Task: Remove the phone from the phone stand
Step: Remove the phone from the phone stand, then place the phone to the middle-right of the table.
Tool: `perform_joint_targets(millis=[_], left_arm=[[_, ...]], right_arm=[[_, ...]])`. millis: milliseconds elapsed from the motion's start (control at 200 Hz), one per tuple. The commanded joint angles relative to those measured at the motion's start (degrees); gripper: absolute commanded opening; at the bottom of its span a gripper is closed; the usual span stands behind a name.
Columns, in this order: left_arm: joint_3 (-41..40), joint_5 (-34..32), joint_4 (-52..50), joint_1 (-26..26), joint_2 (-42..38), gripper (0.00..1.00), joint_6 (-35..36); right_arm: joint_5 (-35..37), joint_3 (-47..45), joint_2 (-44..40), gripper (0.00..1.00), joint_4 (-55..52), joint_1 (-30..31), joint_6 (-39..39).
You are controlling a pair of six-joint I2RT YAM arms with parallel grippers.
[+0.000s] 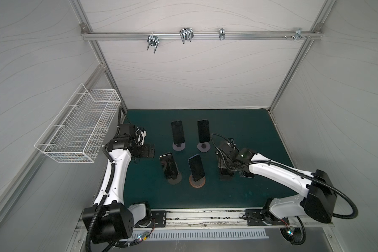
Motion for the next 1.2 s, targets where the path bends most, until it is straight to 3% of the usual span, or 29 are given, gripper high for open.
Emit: perform_joint_targets(millis=[0,245,510,790,1196], left_arm=[[-0.04,0.49,0.23,-0.08,-0.91,1.00,1.10],[0.18,0.54,0.05,-0.10,-0.78,1.00,1.29],[1.16,1.18,-0.22,-0.08,-0.27,1.00,1.12],[1.07,1.20,-0.58,-0.07,-0.26,1.00,1.30],[0.31,1.01,-0.40,-0.09,-0.25,1.00,1.78]], right_arm=[[0.73,3.24,-3.76,0.64,-4.09,0.20,-1.15],[-3.23,9.34,-10.02,0.62,-11.36,-4.01,-7.48],[-17.15,16.06,-11.75,0.62,-12.75,-23.34,-20.77],[-25.26,23.17,-2.57,0.62,-11.03,-37.79,-29.42],[-28.05,27.62,14.11,0.63,-5.24,-47.27,-33.80]])
